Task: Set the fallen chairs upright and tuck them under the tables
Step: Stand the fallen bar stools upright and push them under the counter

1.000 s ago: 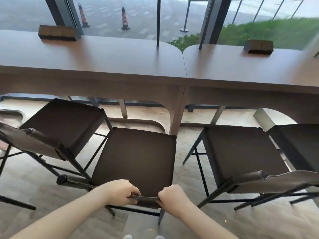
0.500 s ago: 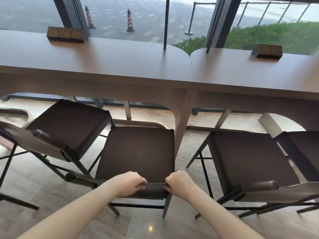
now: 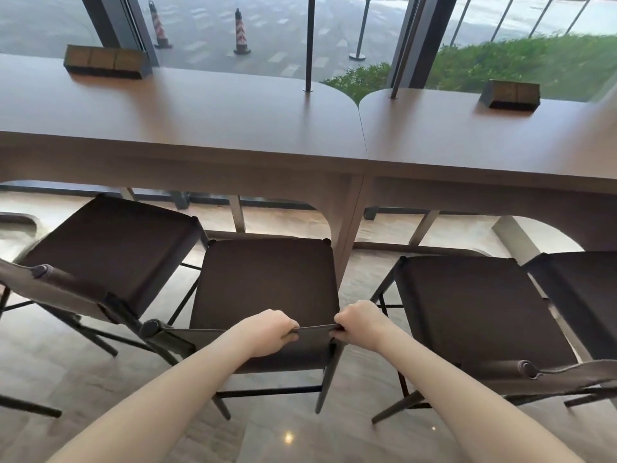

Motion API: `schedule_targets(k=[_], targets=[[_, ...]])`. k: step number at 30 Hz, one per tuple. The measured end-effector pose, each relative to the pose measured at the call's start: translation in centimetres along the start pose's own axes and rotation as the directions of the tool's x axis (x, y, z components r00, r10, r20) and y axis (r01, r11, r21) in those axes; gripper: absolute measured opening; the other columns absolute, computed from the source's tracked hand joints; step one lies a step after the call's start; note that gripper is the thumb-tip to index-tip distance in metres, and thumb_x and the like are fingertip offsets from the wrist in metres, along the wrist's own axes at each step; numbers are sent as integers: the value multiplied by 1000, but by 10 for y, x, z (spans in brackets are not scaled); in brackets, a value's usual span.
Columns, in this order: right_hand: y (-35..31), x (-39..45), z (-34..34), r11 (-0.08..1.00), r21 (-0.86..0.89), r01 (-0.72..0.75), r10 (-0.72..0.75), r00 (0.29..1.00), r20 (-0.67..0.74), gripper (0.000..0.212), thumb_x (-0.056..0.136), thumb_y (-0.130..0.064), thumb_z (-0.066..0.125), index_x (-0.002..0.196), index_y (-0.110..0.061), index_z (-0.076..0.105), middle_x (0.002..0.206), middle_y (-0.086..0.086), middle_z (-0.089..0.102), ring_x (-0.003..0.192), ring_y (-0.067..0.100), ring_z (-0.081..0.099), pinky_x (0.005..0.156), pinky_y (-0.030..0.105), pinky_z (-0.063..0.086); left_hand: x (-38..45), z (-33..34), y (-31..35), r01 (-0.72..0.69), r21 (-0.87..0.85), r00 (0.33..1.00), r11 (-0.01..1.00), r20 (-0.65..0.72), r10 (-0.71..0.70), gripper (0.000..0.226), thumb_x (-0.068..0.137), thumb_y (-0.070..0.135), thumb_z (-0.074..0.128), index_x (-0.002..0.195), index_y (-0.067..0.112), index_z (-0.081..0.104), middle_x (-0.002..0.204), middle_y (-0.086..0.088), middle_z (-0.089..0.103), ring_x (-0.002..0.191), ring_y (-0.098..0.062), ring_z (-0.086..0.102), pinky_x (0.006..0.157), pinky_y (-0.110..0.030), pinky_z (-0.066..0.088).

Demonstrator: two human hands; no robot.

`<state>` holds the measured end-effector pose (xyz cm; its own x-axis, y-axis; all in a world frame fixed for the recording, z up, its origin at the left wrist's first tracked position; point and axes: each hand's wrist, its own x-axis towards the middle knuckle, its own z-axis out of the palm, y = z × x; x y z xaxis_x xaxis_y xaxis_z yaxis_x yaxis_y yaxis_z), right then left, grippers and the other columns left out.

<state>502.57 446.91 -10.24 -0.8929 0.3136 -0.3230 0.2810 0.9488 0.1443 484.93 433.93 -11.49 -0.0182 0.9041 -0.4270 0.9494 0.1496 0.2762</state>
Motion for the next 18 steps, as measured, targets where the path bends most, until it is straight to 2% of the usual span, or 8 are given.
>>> schedule_targets(k=[6, 13, 18], targets=[[28, 12, -7, 999, -20, 27, -27, 1000, -5, 42, 99, -43, 42, 101, -8, 66, 103, 10, 69, 95, 32, 64, 69, 31, 42, 18, -10, 6, 15, -44, 1000, 999, -23, -16, 28, 100, 34, 42, 107, 17, 63, 102, -5, 66, 94, -26, 62, 79, -34, 49], [42, 7, 18, 997, -10, 72, -71, 997, 31, 42, 100, -42, 40, 102, -9, 65, 100, 9, 67, 90, 31, 65, 70, 34, 47, 35, 4, 20, 15, -56, 1000, 998, 18, -14, 29, 100, 34, 42, 111, 18, 63, 106, -4, 67, 96, -25, 62, 83, -35, 50], [45, 12, 19, 998, 10, 65, -65, 998, 4, 37, 99, -41, 45, 100, -8, 62, 98, 9, 66, 89, 32, 65, 67, 32, 42, 37, 6, 18, 28, -9, 999, 1000, -29, -28, 28, 99, 37, 43, 107, 19, 64, 101, -4, 68, 93, -26, 63, 79, -34, 50]])
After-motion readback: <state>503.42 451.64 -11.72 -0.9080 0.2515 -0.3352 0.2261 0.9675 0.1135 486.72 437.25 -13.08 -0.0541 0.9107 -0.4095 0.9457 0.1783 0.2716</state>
